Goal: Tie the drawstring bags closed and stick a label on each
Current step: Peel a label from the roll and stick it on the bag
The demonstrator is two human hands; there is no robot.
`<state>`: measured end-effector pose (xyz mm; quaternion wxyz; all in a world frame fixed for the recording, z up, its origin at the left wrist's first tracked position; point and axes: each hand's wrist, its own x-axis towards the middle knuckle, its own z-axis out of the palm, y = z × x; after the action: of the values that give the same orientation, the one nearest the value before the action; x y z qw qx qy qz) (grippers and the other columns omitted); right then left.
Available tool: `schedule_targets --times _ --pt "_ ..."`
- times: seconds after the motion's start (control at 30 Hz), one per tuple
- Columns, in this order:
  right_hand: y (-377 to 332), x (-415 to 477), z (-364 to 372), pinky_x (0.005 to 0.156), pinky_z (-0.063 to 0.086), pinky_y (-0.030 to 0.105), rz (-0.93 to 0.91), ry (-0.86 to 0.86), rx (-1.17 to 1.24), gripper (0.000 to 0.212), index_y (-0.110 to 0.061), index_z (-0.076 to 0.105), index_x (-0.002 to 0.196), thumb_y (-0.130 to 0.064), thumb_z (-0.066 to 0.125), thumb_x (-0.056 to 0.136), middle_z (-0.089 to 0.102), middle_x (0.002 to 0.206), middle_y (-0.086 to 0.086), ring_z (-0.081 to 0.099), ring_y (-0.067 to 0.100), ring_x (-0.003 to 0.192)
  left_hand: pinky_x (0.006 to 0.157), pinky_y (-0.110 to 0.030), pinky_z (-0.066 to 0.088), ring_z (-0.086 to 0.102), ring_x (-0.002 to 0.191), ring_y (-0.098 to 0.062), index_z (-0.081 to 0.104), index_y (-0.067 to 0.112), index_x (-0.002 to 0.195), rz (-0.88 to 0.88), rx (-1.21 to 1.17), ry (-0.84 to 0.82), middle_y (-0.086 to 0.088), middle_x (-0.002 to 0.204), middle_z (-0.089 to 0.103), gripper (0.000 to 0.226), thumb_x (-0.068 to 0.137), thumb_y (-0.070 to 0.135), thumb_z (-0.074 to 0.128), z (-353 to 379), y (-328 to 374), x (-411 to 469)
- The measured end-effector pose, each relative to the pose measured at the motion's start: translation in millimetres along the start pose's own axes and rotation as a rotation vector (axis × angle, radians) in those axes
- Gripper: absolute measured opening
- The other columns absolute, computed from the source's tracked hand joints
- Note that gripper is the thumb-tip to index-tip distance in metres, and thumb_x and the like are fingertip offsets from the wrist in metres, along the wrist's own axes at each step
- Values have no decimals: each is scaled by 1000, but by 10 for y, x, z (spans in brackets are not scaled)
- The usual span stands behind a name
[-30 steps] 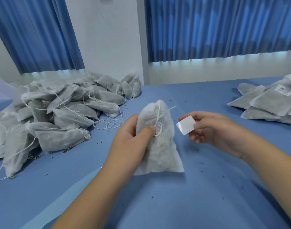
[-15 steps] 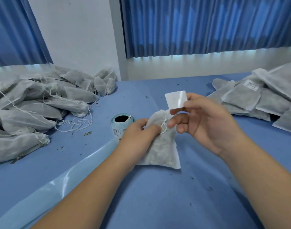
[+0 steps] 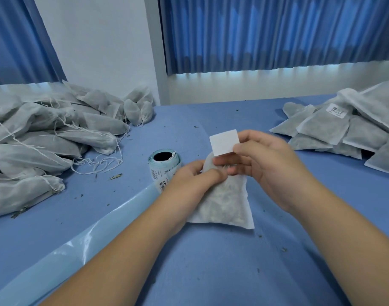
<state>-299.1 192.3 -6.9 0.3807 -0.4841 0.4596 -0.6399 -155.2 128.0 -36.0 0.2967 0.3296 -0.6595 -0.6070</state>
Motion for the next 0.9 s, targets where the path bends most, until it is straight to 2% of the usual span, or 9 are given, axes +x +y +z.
schedule_targets --times 0.17,0.27,0.33,0.43,0.57,0.7,0.77,0.83,0.9 --pt "6 4 -24 64 55 26 -105 80 -194 22 -12 70 91 2 52 91 75 90 3 73 19 84 90 -47 51 67 88 -29 69 3 101 -23 -62 -31 -22 102 72 37 71 25 64 -1 -13 8" --pt "15 -7 -55 69 56 31 -241 134 -406 32 -28 70 81 -1 55 91 74 82 -5 72 15 81 78 -35 53 68 86 -27 69 0 101 -46 -147 -89 -26 106 70 23 86 16 63 -18 -12 4" --pt "41 -26 -46 73 55 32 -328 142 -574 34 -32 69 78 -1 57 88 72 78 -8 69 12 79 66 -28 54 68 80 -24 68 1 100 -53 -210 -119 -21 94 71 18 92 13 56 -31 -23 9" --pt "58 -51 -11 71 49 21 -482 95 -834 26 -20 73 84 3 61 83 67 80 -12 61 5 79 57 -25 50 65 68 -18 66 4 94 -42 -274 -150 -8 77 67 13 92 12 57 -35 -30 17" --pt "37 -66 -26 68 45 20 -542 12 -980 22 -14 75 86 4 64 82 68 81 -8 57 7 73 62 -27 52 67 77 -20 68 3 102 -47 -285 -172 -9 84 68 31 77 21 61 -55 -33 17" --pt "10 -74 -50 70 46 23 -521 -42 -1011 26 -17 77 88 5 64 81 69 84 -9 58 8 75 62 -28 47 64 71 -18 68 8 91 -54 -286 -151 -5 77 65 22 75 22 61 -73 -33 26" --pt "-1 -77 -63 71 46 20 -515 -60 -1028 26 -17 77 88 5 64 81 69 84 -9 58 1 75 67 -31 45 62 76 -21 67 4 97 -60 -283 -126 -9 83 63 29 74 22 62 -78 -39 35" --pt "-6 -82 -73 71 45 15 -506 -74 -1052 26 -17 77 88 5 65 80 70 85 -10 55 -10 73 66 -32 42 59 78 -23 66 5 98 -73 -271 -106 -12 85 60 31 72 21 62 -70 -34 32" --pt "-9 -86 -78 72 44 14 -502 -84 -1063 26 -17 78 88 4 65 80 70 85 -11 54 -13 73 64 -31 38 55 77 -24 63 6 98 -89 -270 -88 -12 85 56 32 70 21 62 -62 -29 26"
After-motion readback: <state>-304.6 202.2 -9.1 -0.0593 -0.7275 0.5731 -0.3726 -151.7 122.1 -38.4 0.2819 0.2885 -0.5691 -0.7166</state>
